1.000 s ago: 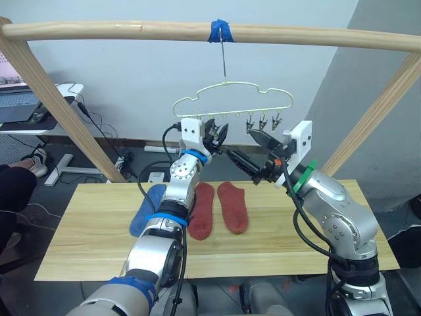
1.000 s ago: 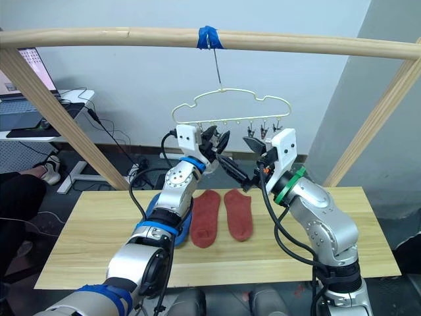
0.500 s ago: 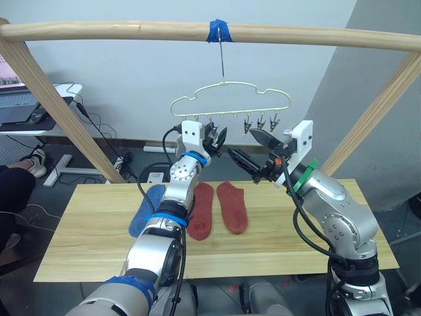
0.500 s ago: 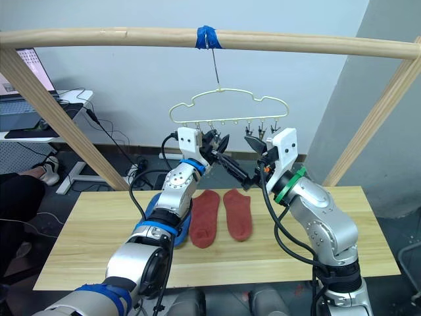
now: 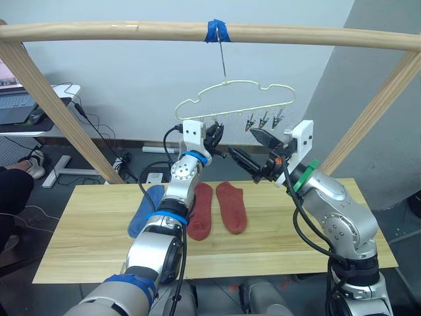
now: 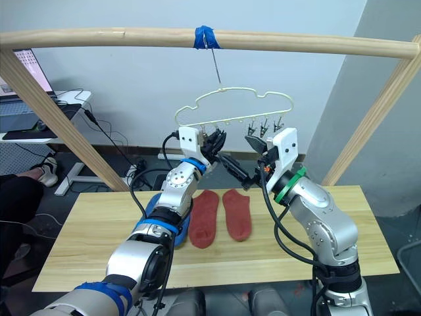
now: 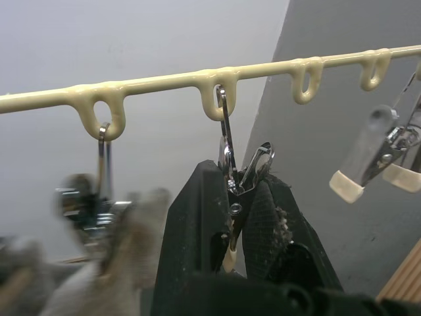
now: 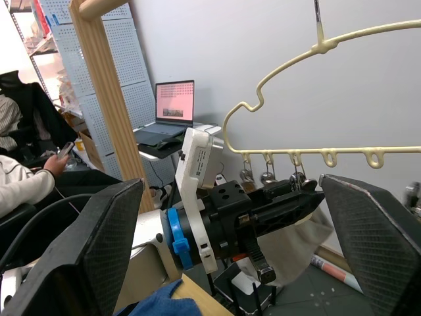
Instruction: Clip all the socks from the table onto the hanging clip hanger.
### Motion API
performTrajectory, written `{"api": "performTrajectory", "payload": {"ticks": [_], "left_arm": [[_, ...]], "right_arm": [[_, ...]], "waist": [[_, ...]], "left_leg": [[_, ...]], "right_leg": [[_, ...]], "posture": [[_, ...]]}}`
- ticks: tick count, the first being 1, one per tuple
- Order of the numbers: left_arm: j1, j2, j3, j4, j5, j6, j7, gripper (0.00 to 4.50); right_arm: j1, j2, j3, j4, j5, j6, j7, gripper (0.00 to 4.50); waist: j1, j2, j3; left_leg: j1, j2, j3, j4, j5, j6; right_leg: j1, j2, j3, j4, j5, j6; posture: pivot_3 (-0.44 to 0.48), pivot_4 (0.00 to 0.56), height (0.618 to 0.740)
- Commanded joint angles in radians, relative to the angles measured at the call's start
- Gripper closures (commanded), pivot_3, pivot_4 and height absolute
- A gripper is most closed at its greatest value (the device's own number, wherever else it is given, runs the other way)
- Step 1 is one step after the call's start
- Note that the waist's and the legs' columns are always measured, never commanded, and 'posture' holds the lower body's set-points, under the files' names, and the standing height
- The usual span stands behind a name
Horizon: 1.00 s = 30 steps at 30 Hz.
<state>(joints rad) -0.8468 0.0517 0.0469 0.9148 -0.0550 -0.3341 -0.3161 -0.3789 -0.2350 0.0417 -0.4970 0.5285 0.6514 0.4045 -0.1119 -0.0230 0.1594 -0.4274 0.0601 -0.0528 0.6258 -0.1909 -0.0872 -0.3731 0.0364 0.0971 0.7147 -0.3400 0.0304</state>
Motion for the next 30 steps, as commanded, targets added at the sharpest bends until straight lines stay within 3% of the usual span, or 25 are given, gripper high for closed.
{"api": "performTrajectory", "payload": {"ticks": [1, 14, 19, 30], "left_arm": [[-0.03, -0.003, 0.001, -0.023, -0.004, -0.017, -0.001, 4.18], [0.038, 0.007, -0.01, -0.124, 0.005, 0.025, -0.004, 4.18], [0.029, 0.001, -0.006, -0.125, 0.002, 0.03, 0.008, 2.61], [0.007, 0.0, 0.002, -0.106, -0.006, 0.031, 0.011, 2.61]], "right_arm": [[0.001, 0.001, 0.005, -0.027, -0.002, -0.025, -0.002, 0.0], [0.015, 0.003, 0.018, -0.002, -0.017, -0.048, 0.01, 0.0], [0.016, 0.001, 0.019, -0.003, -0.018, -0.05, 0.014, 0.0], [0.017, -0.005, 0.013, -0.006, -0.019, -0.047, 0.011, 0.0]], "waist": [[0.0, 0.0, 0.0], [0.0, 0.0, 0.0], [0.001, 0.0, 0.0], [0.0, 0.0, 0.0]], "left_leg": [[0.0, 0.0, 0.0, 0.0, 0.0, 0.0], [0.0, 0.0, 0.0, 0.0, 0.0, 0.0], [0.0, 0.0, 0.0, 0.0, 0.0, 0.0], [0.0, 0.0, 0.0, 0.0, 0.0, 0.0]], "right_leg": [[0.0, 0.0, 0.0, 0.0, 0.0, 0.0], [0.0, 0.0, 0.0, 0.0, 0.0, 0.0], [0.0, 0.0, 0.0, 0.0, 0.0, 0.0], [0.0, 0.0, 0.0, 0.0, 0.0, 0.0]], "posture": [[-0.116, 0.113, 0.74], [-0.097, 0.112, 0.74], [-0.098, 0.11, 0.74], [-0.106, 0.111, 0.74]]}}
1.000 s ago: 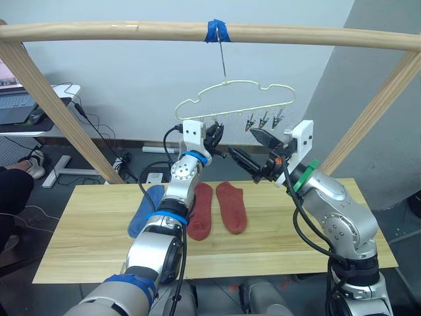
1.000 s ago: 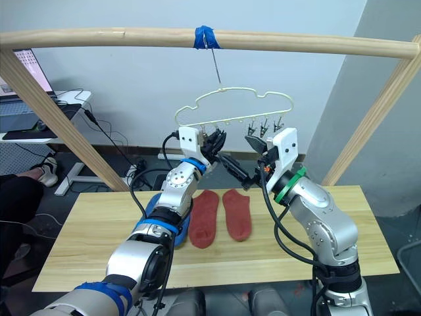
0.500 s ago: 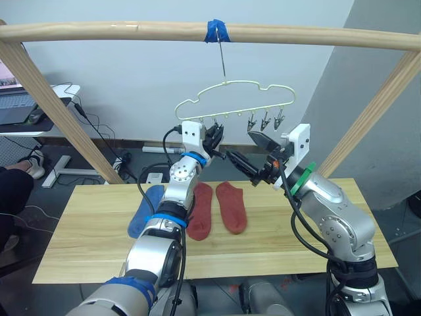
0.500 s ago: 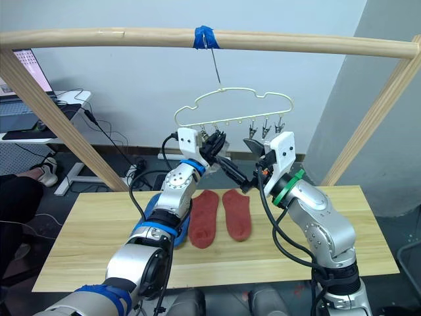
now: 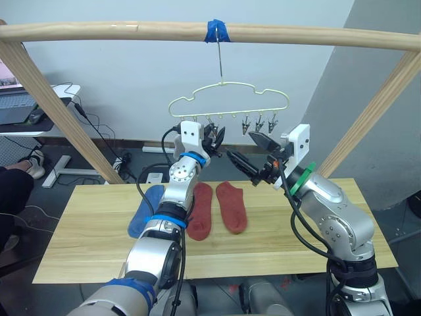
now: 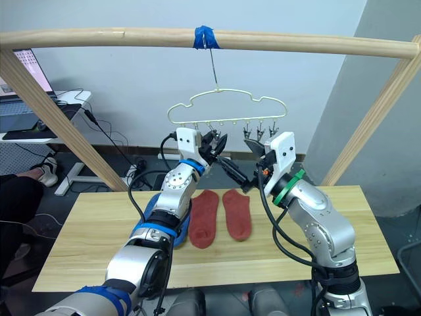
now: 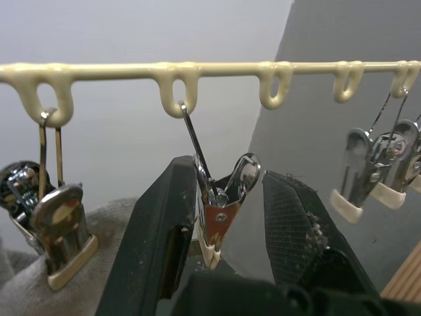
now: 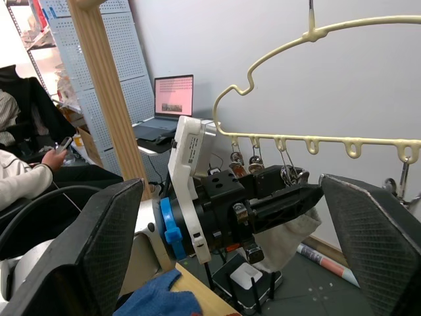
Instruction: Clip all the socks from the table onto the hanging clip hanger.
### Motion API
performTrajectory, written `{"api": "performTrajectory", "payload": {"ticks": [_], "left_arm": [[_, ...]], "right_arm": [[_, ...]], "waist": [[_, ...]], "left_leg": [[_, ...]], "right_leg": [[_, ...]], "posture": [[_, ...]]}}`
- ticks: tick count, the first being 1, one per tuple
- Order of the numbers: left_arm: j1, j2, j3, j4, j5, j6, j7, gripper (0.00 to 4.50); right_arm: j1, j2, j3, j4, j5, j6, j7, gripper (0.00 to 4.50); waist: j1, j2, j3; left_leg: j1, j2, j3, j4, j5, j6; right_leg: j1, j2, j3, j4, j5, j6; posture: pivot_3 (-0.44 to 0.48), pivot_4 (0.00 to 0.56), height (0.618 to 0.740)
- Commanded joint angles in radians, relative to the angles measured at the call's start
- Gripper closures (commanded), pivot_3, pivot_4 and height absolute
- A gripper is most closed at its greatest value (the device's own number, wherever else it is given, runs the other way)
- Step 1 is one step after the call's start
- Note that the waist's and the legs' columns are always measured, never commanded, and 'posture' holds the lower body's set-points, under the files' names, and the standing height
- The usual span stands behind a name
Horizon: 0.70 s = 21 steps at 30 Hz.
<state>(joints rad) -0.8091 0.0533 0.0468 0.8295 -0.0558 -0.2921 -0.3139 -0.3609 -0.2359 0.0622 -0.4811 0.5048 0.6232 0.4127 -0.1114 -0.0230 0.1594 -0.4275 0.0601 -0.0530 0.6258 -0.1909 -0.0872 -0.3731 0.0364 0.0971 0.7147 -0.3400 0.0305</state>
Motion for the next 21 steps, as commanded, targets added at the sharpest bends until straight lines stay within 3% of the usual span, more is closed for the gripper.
{"api": "performTrajectory", "payload": {"ticks": [1, 18, 21], "left_arm": [[-0.033, -0.001, 0.004, -0.018, -0.006, -0.012, 0.011, 2.61], [-0.031, 0.003, 0.005, -0.013, -0.008, -0.019, 0.014, 2.61], [-0.032, 0.002, 0.008, -0.011, -0.015, -0.02, 0.006, 3.2]], "right_arm": [[-0.001, -0.004, -0.008, -0.022, 0.004, -0.019, 0.002, 0.0], [0.0, -0.002, -0.007, -0.024, 0.003, -0.018, -0.001, 0.0], [-0.001, -0.002, -0.008, -0.021, 0.003, -0.019, 0.0, 0.0]], "waist": [[0.0, 0.0, 0.0], [0.0, 0.0, 0.0], [0.0, 0.0, 0.0]], "left_leg": [[0.0, 0.0, 0.0, 0.0, 0.0, 0.0], [0.0, 0.0, 0.0, 0.0, 0.0, 0.0], [0.0, 0.0, 0.0, 0.0, 0.0, 0.0]], "right_leg": [[0.0, 0.0, 0.0, 0.0, 0.0, 0.0], [0.0, 0.0, 0.0, 0.0, 0.0, 0.0], [0.0, 0.0, 0.0, 0.0, 0.0, 0.0]], "posture": [[-0.106, 0.111, 0.74], [-0.104, 0.116, 0.74], [-0.104, 0.116, 0.74]]}}
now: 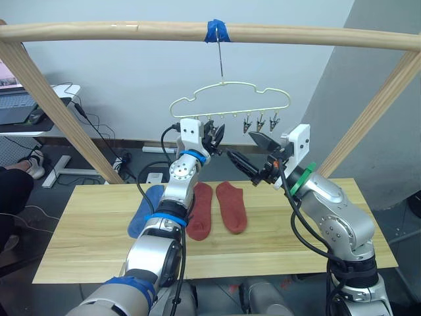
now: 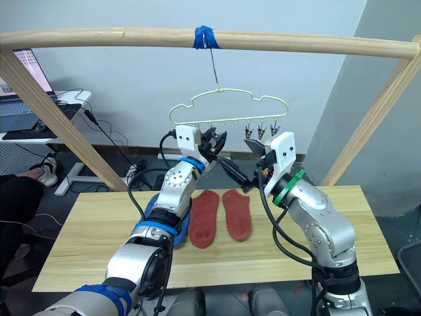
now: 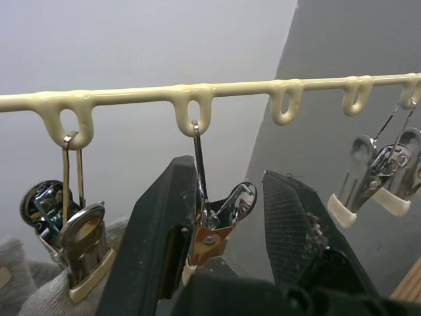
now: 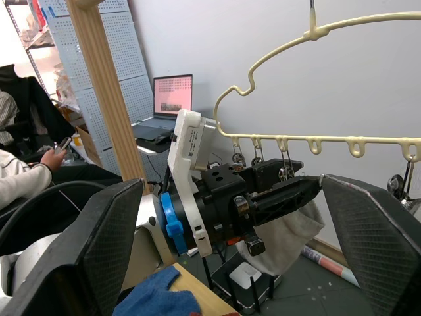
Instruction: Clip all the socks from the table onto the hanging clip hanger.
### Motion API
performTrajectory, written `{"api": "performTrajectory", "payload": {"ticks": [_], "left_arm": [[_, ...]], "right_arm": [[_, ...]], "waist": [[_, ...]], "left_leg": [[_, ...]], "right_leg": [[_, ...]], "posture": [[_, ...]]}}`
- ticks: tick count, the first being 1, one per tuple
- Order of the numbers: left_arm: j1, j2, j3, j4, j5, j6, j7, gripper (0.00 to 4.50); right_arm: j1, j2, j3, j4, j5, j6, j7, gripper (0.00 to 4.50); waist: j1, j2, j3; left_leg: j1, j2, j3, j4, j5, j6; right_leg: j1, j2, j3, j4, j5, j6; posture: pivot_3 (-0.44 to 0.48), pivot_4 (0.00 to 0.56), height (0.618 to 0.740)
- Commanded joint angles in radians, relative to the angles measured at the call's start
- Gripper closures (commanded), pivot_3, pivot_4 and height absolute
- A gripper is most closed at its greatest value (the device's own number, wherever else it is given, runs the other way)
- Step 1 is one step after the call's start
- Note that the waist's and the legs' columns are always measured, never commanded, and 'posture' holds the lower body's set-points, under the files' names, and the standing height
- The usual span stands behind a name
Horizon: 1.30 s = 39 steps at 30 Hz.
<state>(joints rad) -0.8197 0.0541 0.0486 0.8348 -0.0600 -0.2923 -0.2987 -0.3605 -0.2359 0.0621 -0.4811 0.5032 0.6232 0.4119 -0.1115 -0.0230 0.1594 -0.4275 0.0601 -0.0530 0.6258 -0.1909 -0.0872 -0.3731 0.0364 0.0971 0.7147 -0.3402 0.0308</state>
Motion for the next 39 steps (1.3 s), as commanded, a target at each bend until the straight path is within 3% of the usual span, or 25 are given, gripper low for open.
{"api": "performTrajectory", "payload": {"ticks": [1, 5, 12, 15, 19, 25, 30, 33, 39], "left_arm": [[-0.021, 0.0, 0.006, -0.018, -0.013, -0.019, -0.011, 3.49], [-0.022, -0.002, 0.005, -0.025, -0.018, -0.015, -0.017, 4.25], [-0.008, -0.004, 0.005, -0.082, -0.055, 0.055, -0.069, 4.3], [0.015, 0.012, 0.021, -0.182, -0.135, 0.22, -0.147, 4.3], [0.045, 0.073, 0.063, -0.362, -0.3, 0.572, -0.248, 4.3], [0.069, 0.238, 0.147, -0.544, -0.529, 1.033, -0.337, 4.3], [0.118, 0.322, 0.168, -0.637, -0.597, 1.181, -0.358, 4.3], [0.143, 0.327, 0.173, -0.693, -0.623, 1.226, -0.339, 4.3], [0.168, 0.3, 0.209, -0.755, -0.686, 1.301, -0.288, 4.3]], "right_arm": [[0.0, -0.002, -0.009, -0.021, 0.005, -0.019, 0.001, 0.0], [0.003, -0.001, -0.007, -0.019, 0.004, -0.021, 0.001, 0.0], [0.037, 0.002, 0.025, 0.034, -0.038, -0.026, -0.006, 0.0], [0.043, -0.021, 0.097, 0.184, -0.165, -0.068, -0.02, 0.0], [0.0, 0.005, 0.151, 0.427, -0.266, -0.163, -0.014, 0.0], [-0.1, 0.07, 0.234, 0.805, -0.397, -0.322, 0.026, 0.0], [-0.199, 0.147, 0.236, 1.13, -0.477, -0.418, -0.008, 0.0], [-0.254, 0.176, 0.228, 1.31, -0.521, -0.465, -0.042, 0.0], [-0.279, 0.193, 0.237, 1.463, -0.586, -0.524, -0.028, 0.0]], "waist": [[0.0, 0.0, 0.0], [0.0, 0.0, 0.0], [0.0, 0.0, 0.0], [-0.001, 0.0, 0.0], [-0.005, 0.0, 0.0], [-0.008, 0.0, 0.0], [0.0, 0.0, 0.0], [0.013, 0.0, 0.0], [0.031, 0.0, 0.0]], "left_leg": [[0.0, 0.0, 0.0, 0.0, 0.0, 0.0], [0.0, 0.0, 0.0, 0.0, 0.0, 0.0], [0.0, 0.0, 0.0, 0.0, 0.0, 0.0], [0.0, 0.0, 0.0, 0.0, 0.0, 0.0], [0.0, 0.0, 0.0, 0.0, 0.0, 0.0], [0.001, 0.002, -0.001, -0.001, 0.0, 0.0], [0.001, 0.002, -0.002, -0.001, 0.0, 0.0], [0.001, 0.001, -0.002, 0.0, 0.0, 0.0], [0.003, 0.001, -0.002, 0.0, 0.0, 0.0]], "right_leg": [[0.0, 0.0, 0.0, 0.0, 0.0, 0.0], [0.0, 0.0, 0.0, 0.0, 0.0, 0.0], [0.0, 0.0, 0.0, 0.0, 0.0, 0.001], [0.0, 0.0, 0.0, 0.0, -0.001, 0.001], [0.0, 0.0, 0.0, 0.001, -0.001, 0.001], [0.0, 0.002, 0.0, 0.001, 0.0, 0.001], [0.0, 0.001, -0.001, 0.001, 0.001, -0.003], [0.001, 0.0, -0.001, 0.001, 0.002, -0.003], [0.002, 0.0, -0.001, 0.001, 0.002, -0.003]], "posture": [[-0.104, 0.117, 0.74], [-0.102, 0.119, 0.74], [-0.102, 0.122, 0.74], [-0.097, 0.124, 0.74], [-0.076, 0.125, 0.74], [-0.044, 0.128, 0.74], [-0.011, 0.128, 0.74], [-0.003, 0.127, 0.74], [0.035, 0.122, 0.74]]}}
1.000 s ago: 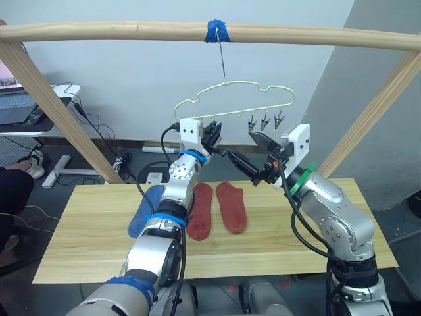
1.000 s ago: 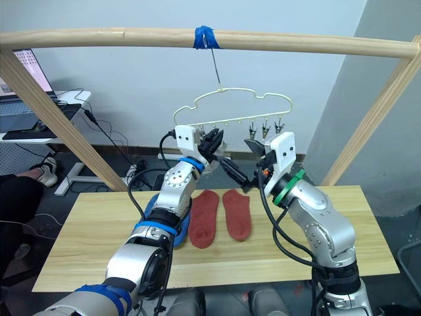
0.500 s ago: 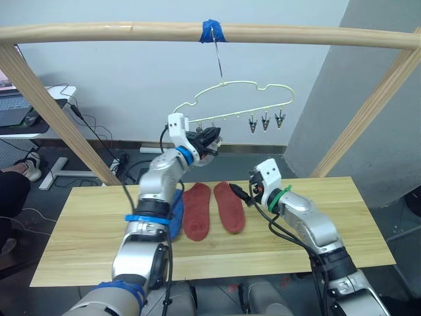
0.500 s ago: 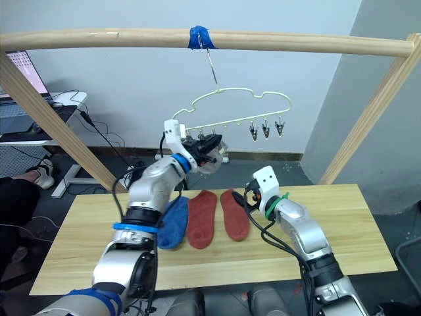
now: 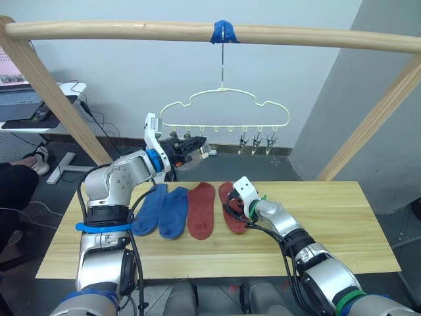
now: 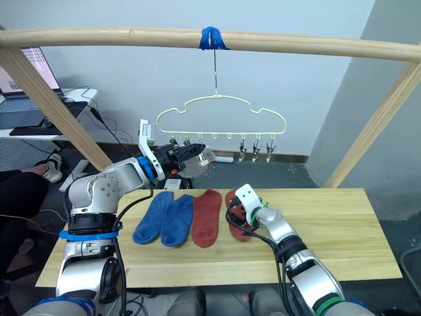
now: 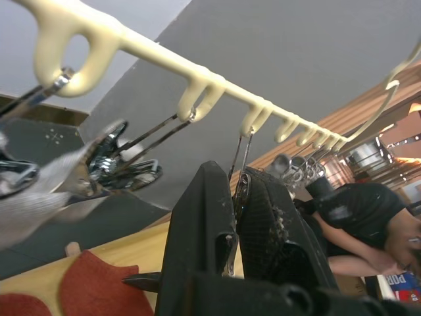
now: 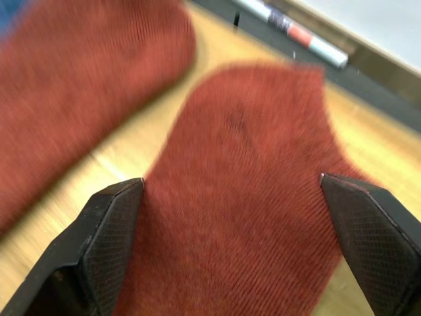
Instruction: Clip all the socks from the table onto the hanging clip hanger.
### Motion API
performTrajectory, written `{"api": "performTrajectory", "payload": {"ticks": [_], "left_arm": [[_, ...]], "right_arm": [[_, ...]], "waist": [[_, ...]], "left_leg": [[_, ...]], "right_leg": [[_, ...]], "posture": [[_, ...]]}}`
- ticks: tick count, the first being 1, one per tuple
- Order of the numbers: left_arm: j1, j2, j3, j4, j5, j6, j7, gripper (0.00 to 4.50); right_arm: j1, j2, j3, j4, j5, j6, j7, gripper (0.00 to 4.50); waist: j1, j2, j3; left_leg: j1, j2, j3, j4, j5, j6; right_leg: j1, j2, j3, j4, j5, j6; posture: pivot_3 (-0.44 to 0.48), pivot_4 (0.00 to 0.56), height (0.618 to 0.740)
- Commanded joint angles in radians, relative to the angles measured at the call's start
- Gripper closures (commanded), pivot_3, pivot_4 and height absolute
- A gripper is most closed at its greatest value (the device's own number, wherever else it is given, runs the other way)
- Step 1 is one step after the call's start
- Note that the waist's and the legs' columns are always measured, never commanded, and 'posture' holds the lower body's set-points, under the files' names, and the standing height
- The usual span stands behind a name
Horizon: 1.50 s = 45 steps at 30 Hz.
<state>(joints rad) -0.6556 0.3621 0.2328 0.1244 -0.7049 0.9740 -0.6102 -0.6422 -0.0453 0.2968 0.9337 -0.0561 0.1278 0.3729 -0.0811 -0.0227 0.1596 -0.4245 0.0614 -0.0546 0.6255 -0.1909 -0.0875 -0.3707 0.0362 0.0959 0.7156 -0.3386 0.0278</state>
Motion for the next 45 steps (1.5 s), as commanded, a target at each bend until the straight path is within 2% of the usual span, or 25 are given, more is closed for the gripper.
{"api": "performTrajectory", "payload": {"ticks": [1, 4, 7, 14, 17, 22, 26, 35, 45], "left_arm": [[0.003, -0.013, 0.04, -0.046, -0.06, 0.054, 0.033, 4.3], [-0.014, -0.028, 0.108, -0.029, -0.137, 0.132, 0.073, 4.3], [-0.025, -0.034, 0.146, -0.018, -0.18, 0.176, 0.109, 4.3], [-0.03, -0.043, 0.155, -0.008, -0.205, 0.195, 0.146, 4.3], [-0.03, -0.048, 0.161, 0.007, -0.213, 0.201, 0.159, 4.3], [-0.061, -0.063, 0.194, 0.055, -0.233, 0.212, 0.207, 4.3], [-0.07, -0.067, 0.199, 0.086, -0.232, 0.233, 0.234, 4.3], [-0.119, -0.121, 0.251, 0.152, -0.272, 0.24, 0.303, 4.3], [-0.123, -0.123, 0.242, 0.154, -0.27, 0.235, 0.307, 4.3]], "right_arm": [[0.005, 0.002, 0.0, 0.057, -0.032, -0.041, 0.015, 0.18], [0.026, -0.005, -0.006, 0.043, -0.036, -0.074, 0.03, 0.88], [0.058, -0.019, -0.019, -0.015, -0.032, -0.084, 0.044, 1.96], [0.188, -0.054, -0.054, -0.255, 0.009, -0.104, 0.084, 4.47], [0.276, -0.068, -0.097, -0.468, 0.065, -0.106, 0.105, 4.49], [0.4, -0.139, -0.098, -0.841, 0.069, -0.057, 0.129, 4.49], [0.428, -0.165, -0.106, -0.998, 0.062, -0.01, 0.11, 4.49], [0.38, -0.175, -0.08, -1.08, 0.032, 0.01, 0.098, 4.49], [0.35, -0.159, -0.059, -1.082, 0.029, 0.02, 0.098, 4.49]], "waist": [[0.001, 0.0, 0.0], [0.001, 0.0, 0.0], [0.001, 0.0, 0.0], [0.002, 0.0, 0.0], [0.003, 0.0, 0.0], [0.002, 0.0, 0.0], [0.002, 0.0, 0.0], [0.001, 0.0, 0.0], [-0.001, 0.0, 0.0]], "left_leg": [[0.001, 0.0, 0.0, 0.0, 0.0, 0.0], [0.003, 0.0, 0.0, 0.0, 0.0, 0.0], [0.003, 0.0, 0.0, 0.0, 0.0, 0.0], [0.003, 0.0, 0.0, 0.0, 0.0, 0.0], [0.003, 0.0, 0.001, -0.001, 0.0, 0.0], [0.002, 0.0, 0.001, -0.001, 0.0, 0.0], [0.002, 0.0, 0.001, -0.001, 0.0, 0.0], [0.002, -0.001, 0.001, 0.0, 0.0, 0.0], [0.002, 0.0, 0.001, -0.001, 0.0, 0.0]], "right_leg": [[0.001, 0.0, 0.0, 0.0, 0.0, 0.0], [0.002, 0.0, 0.0, 0.0, 0.0, 0.0], [0.002, 0.0, 0.0, 0.0, 0.0, 0.0], [0.002, 0.0, 0.001, 0.0, 0.0, 0.001], [0.002, 0.0, 0.001, 0.0, -0.001, 0.001], [0.001, 0.0, 0.001, 0.0, -0.002, 0.004], [0.001, 0.0, 0.001, 0.0, -0.003, 0.004], [0.001, 0.0, 0.001, 0.0, -0.003, 0.005], [0.001, 0.0, 0.002, -0.001, -0.003, 0.005]], "posture": [[0.035, 0.122, 0.74], [0.037, 0.12, 0.74], [0.035, 0.117, 0.74], [0.017, 0.113, 0.74], [0.014, 0.115, 0.74], [-0.001, 0.121, 0.74], [-0.014, 0.124, 0.74], [-0.037, 0.125, 0.74], [-0.044, 0.13, 0.74]]}}
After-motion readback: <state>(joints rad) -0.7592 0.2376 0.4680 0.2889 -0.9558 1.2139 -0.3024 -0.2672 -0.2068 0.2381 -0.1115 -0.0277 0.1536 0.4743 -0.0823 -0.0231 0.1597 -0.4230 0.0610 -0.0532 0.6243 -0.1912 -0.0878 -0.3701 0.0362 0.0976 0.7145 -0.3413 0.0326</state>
